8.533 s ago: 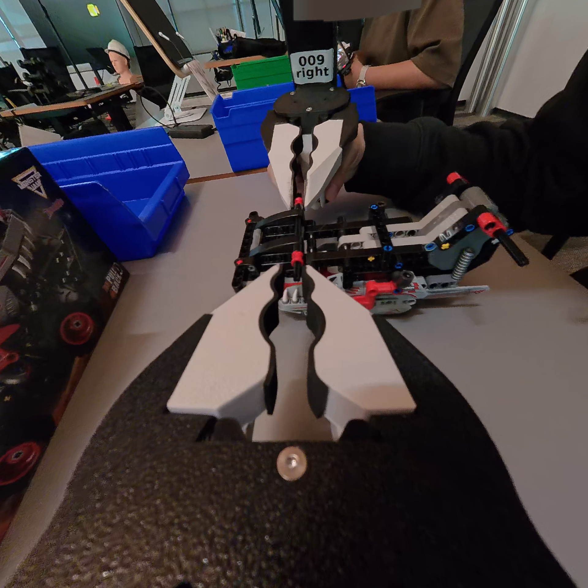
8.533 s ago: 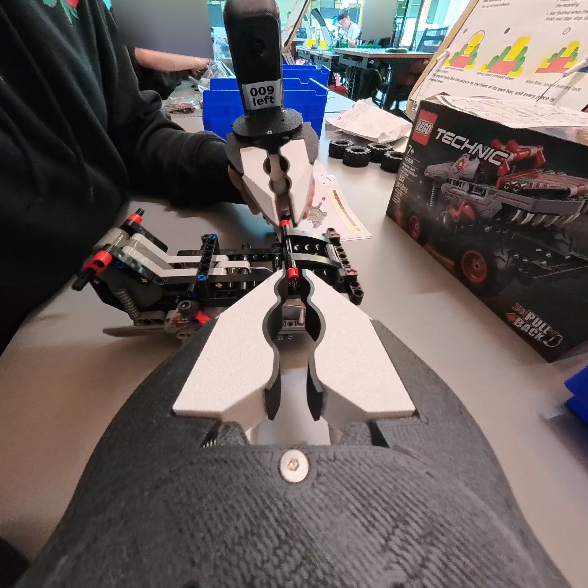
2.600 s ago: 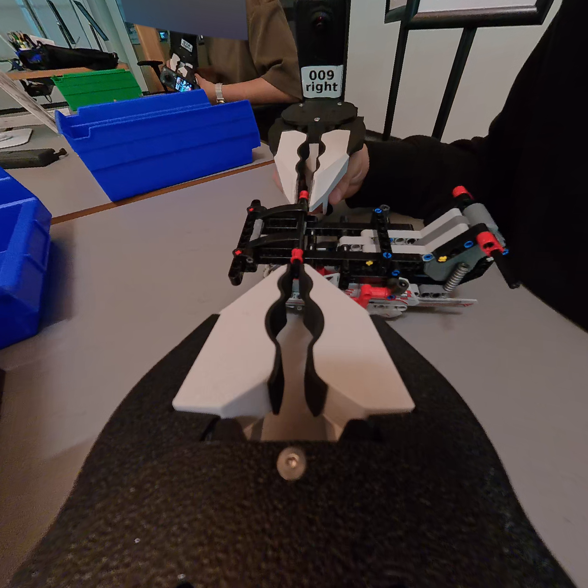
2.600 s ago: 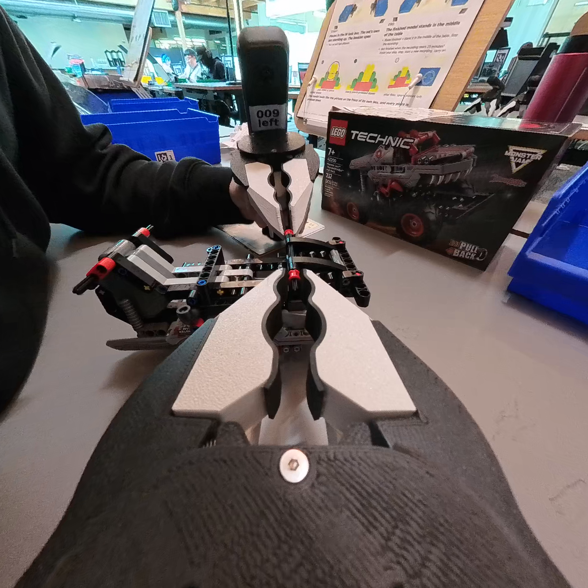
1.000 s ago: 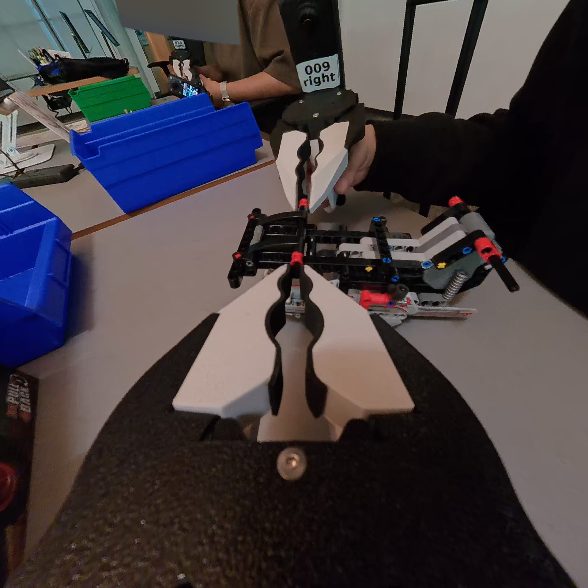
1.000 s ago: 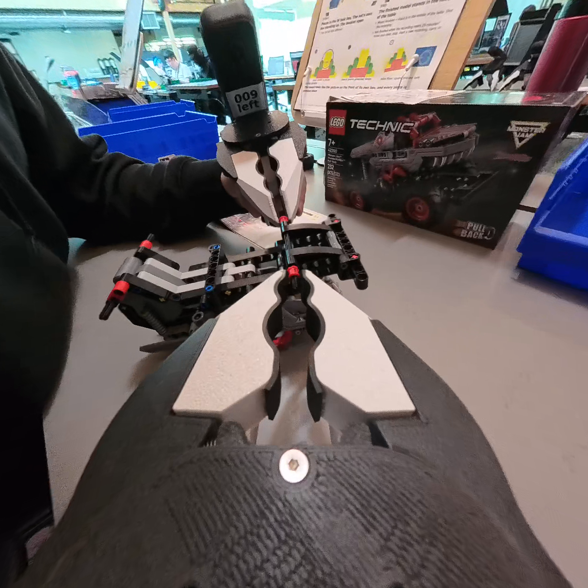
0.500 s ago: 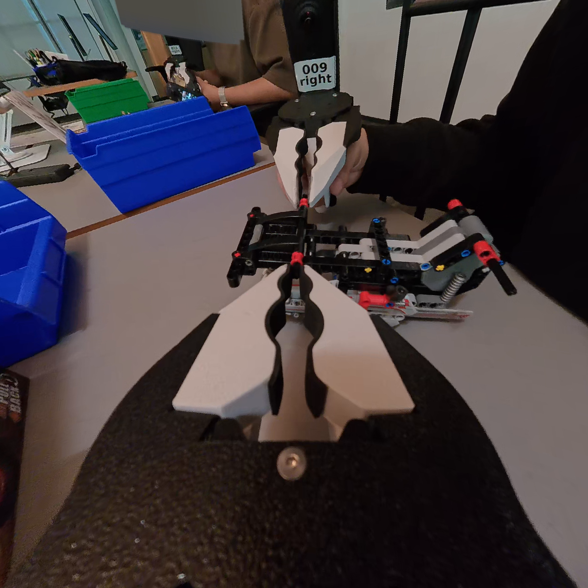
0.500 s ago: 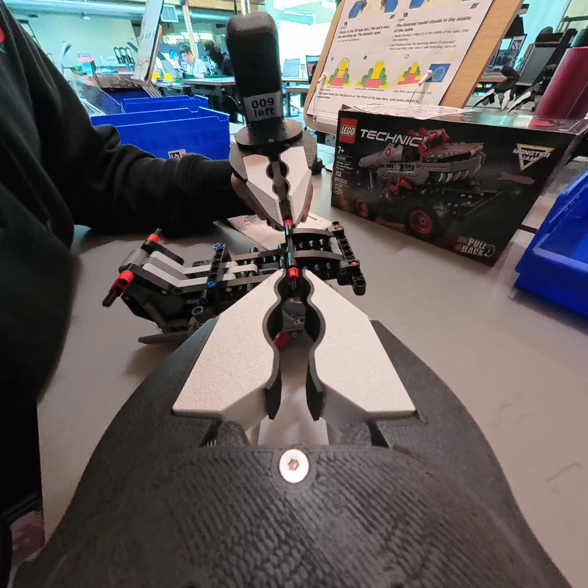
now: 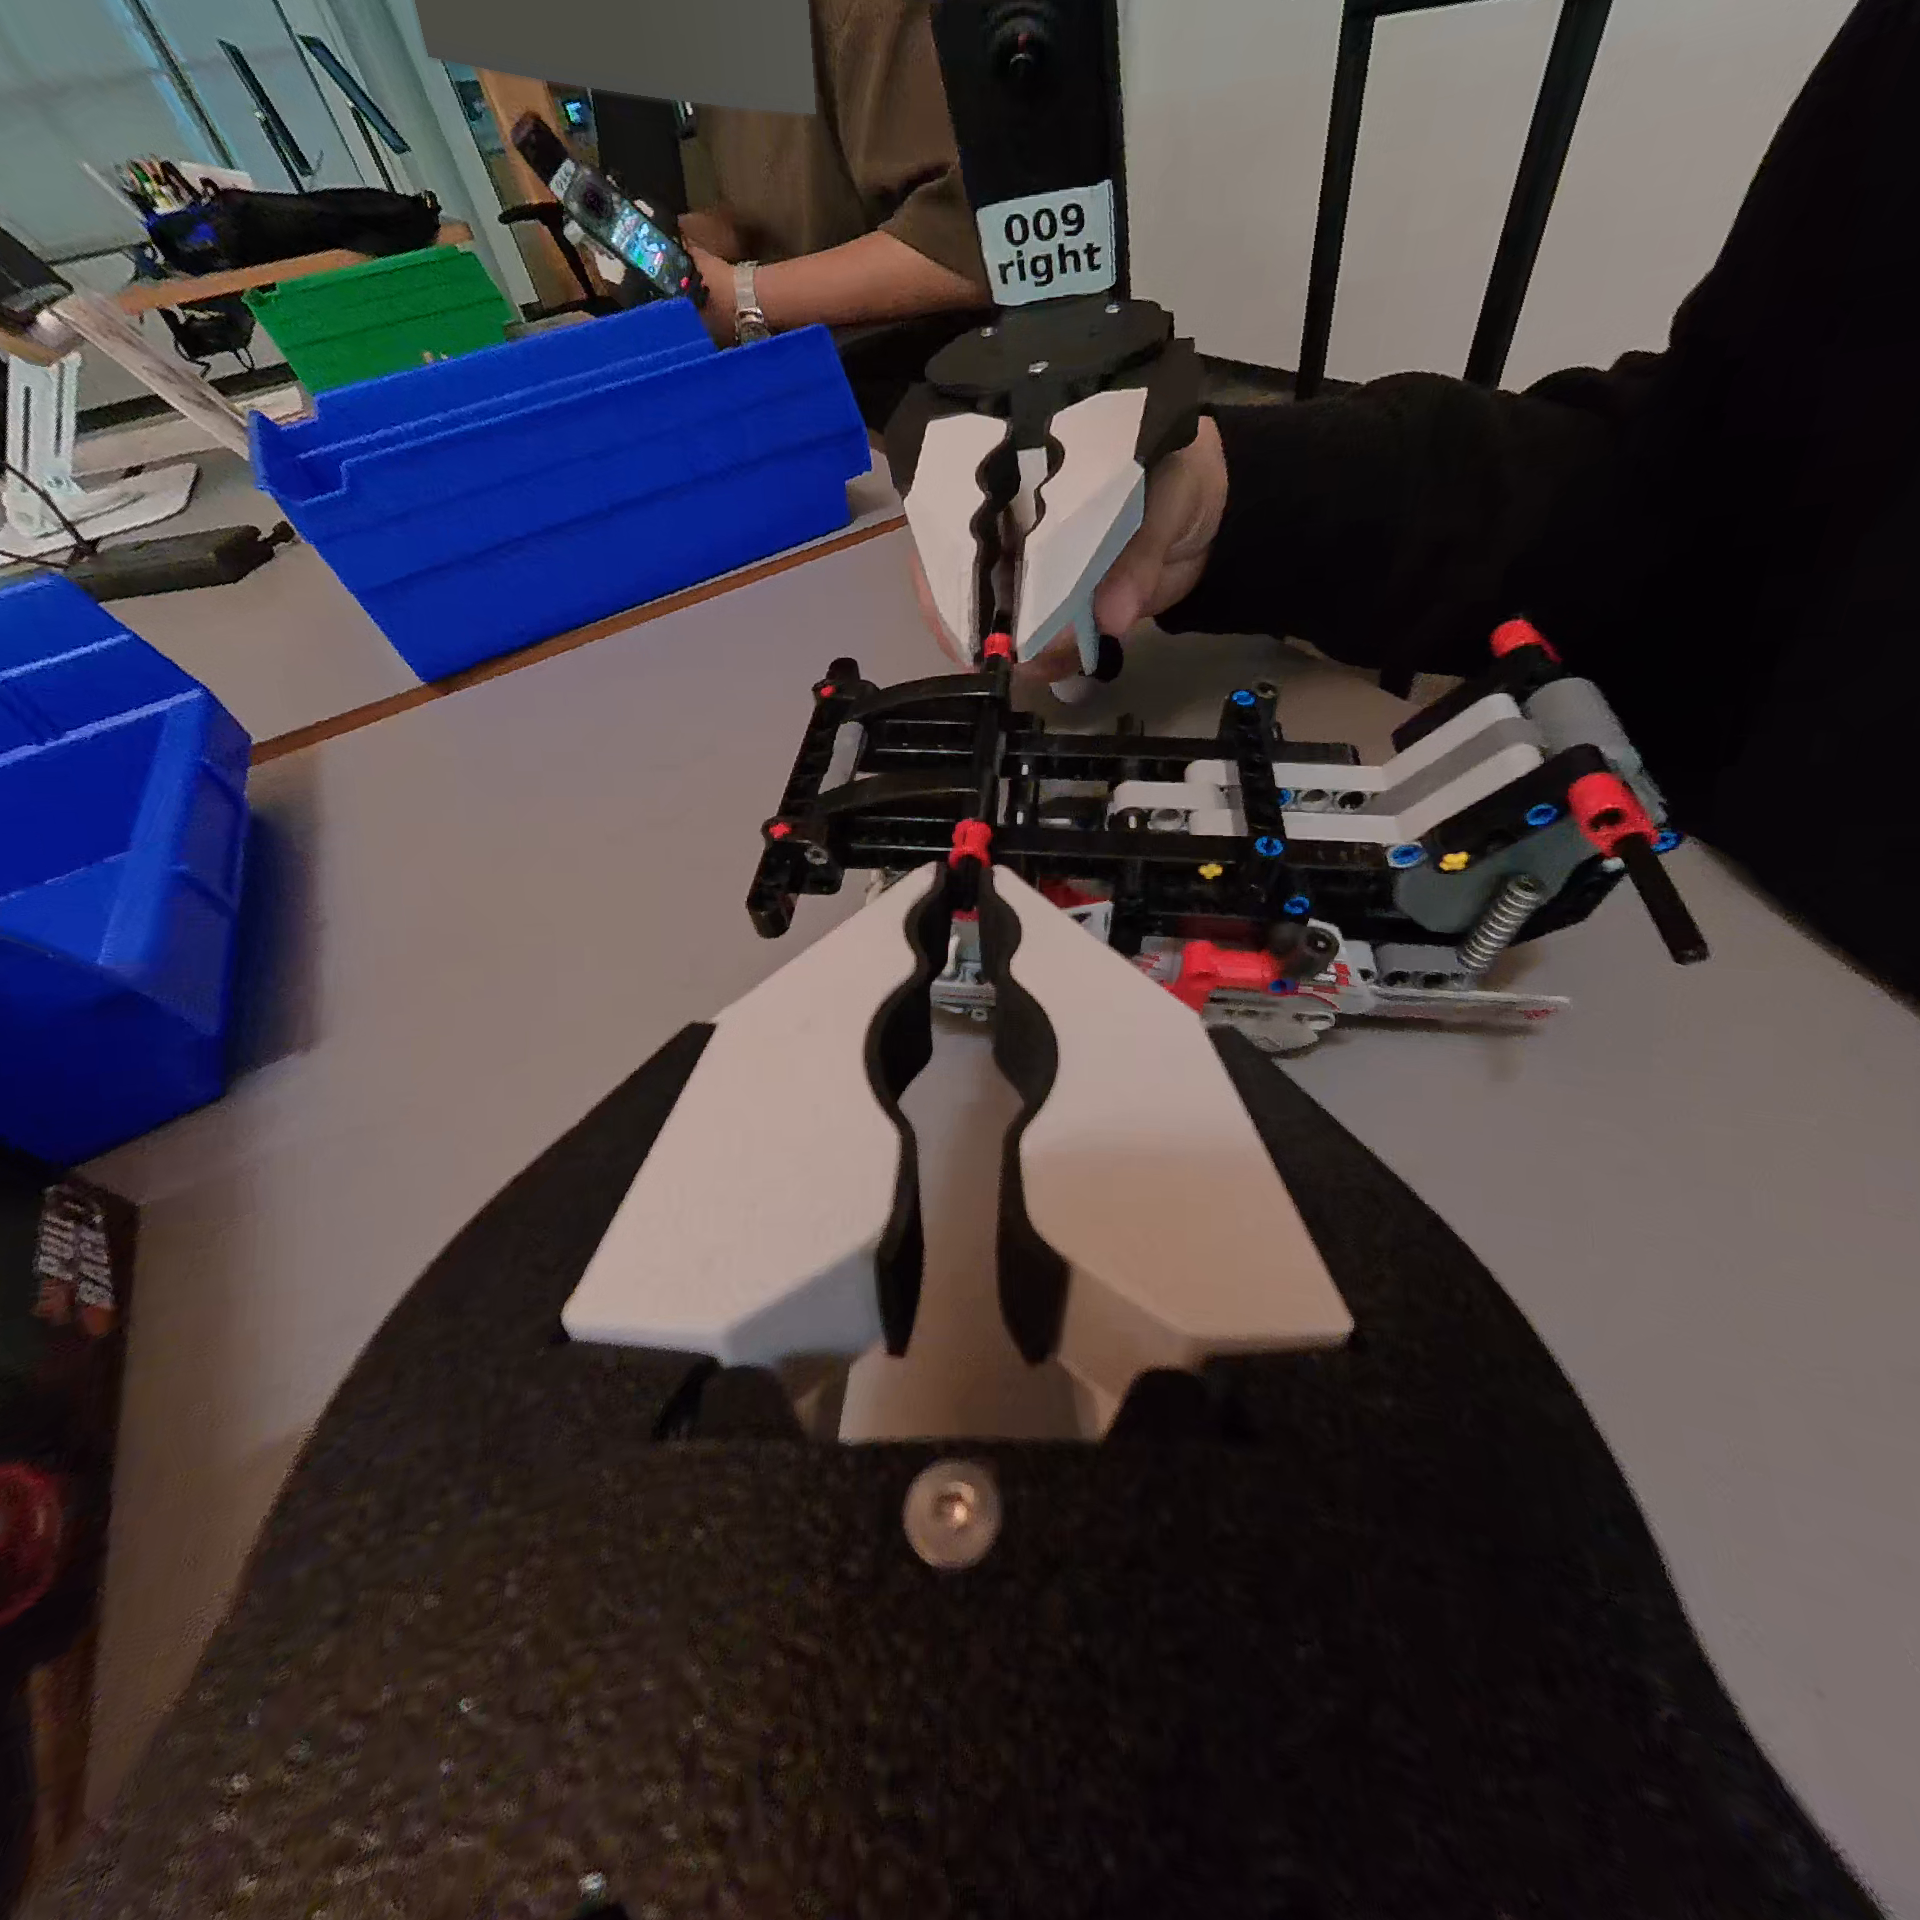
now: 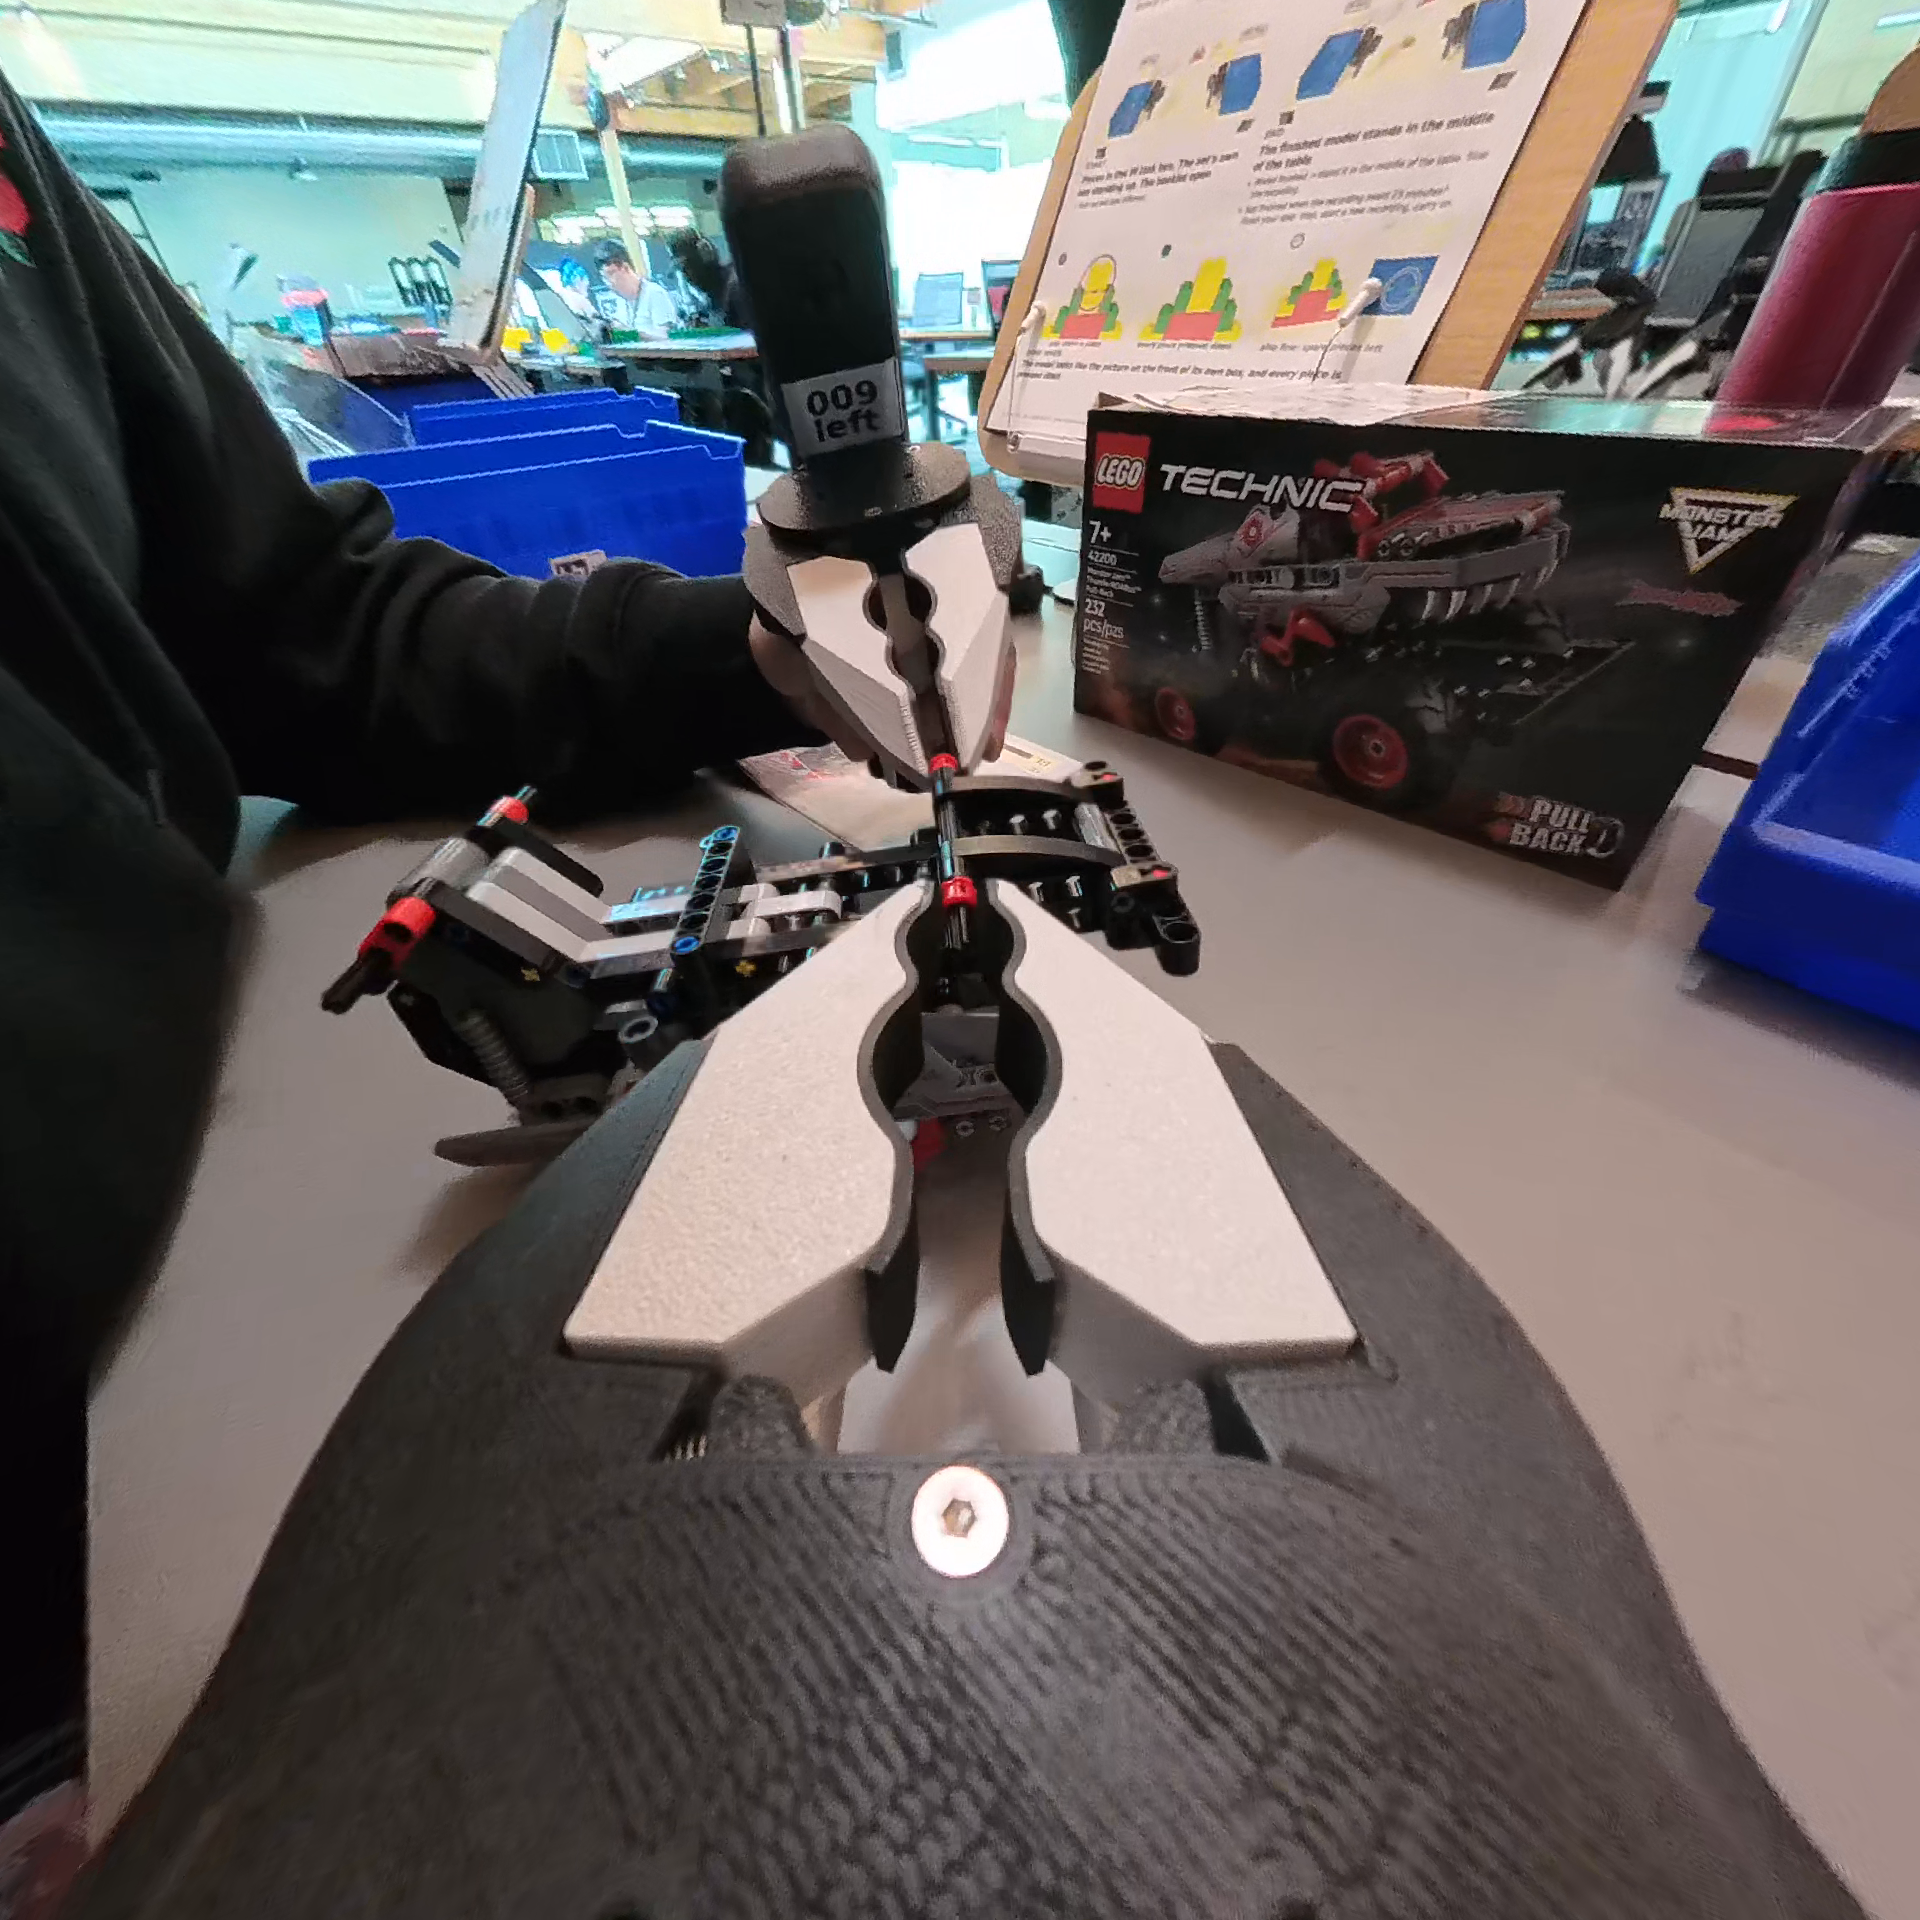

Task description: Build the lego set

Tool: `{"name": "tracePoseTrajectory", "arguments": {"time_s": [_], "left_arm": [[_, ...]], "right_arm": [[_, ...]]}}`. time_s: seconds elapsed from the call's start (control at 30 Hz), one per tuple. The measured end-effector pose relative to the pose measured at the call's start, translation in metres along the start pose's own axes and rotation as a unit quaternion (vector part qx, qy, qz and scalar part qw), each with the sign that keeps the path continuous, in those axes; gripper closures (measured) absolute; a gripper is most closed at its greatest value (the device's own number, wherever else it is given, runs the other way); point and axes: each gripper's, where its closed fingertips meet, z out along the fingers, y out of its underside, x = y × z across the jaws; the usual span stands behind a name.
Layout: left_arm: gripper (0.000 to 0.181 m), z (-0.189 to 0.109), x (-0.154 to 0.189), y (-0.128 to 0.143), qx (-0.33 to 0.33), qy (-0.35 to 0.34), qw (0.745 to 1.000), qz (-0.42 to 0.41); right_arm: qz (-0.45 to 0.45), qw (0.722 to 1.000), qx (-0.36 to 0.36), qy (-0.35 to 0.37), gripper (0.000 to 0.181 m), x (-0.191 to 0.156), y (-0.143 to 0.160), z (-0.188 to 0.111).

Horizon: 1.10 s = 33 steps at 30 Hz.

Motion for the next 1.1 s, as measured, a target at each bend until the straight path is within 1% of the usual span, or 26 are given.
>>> {"name": "tracePoseTrajectory", "arguments": {"time_s": [0.07,0.13,0.17,0.4,0.57,0.73,0.83,0.87,0.9,1.0,1.1], "left_arm": [[0.18,0.0,0.0,0.0,-0.003,-0.004,1.0,0.007],[0.18,0.0,0.0,0.0,-0.004,-0.003,1.0,0.008],[0.18,-0.001,0.0,0.0,-0.004,-0.001,1.0,0.008],[0.18,-0.001,0.001,-0.001,-0.01,-0.004,1.0,0.015],[0.18,-0.002,0.001,0.0,-0.01,-0.007,1.0,0.011],[0.179,-0.001,0.003,0.001,-0.012,-0.006,1.0,0.011],[0.179,-0.001,0.004,-0.001,-0.011,-0.004,1.0,0.012],[0.18,-0.001,0.004,-0.002,-0.011,-0.005,1.0,0.012],[0.179,0.0,0.004,-0.003,-0.008,-0.005,1.0,0.011],[0.18,0.002,0.005,-0.005,0.001,-0.004,1.0,0.004],[0.18,0.002,0.004,-0.005,0.002,-0.004,1.0,0.003]], "right_arm": [[-0.01,1.0,0.001,0.004,0.176,-0.001,0.0,-0.001],[-0.012,1.0,-0.004,0.005,0.165,-0.003,0.002,-0.001],[-0.009,1.0,-0.009,0.006,0.164,-0.003,0.004,-0.001],[-0.001,0.999,-0.016,0.036,0.166,0.0,0.007,-0.009],[0.015,0.997,-0.014,0.077,0.166,0.006,0.007,-0.012],[0.01,0.996,-0.016,0.087,0.171,0.002,0.007,-0.011],[0.018,0.997,0.012,0.076,0.174,0.003,-0.001,-0.015],[0.02,0.997,0.02,0.069,0.178,0.002,-0.004,-0.016],[0.017,0.998,0.016,0.063,0.181,0.001,-0.004,-0.016],[-0.004,0.999,-0.018,0.035,0.181,-0.006,0.002,-0.01],[-0.01,0.999,-0.024,0.021,0.181,-0.008,0.002,-0.004]]}}
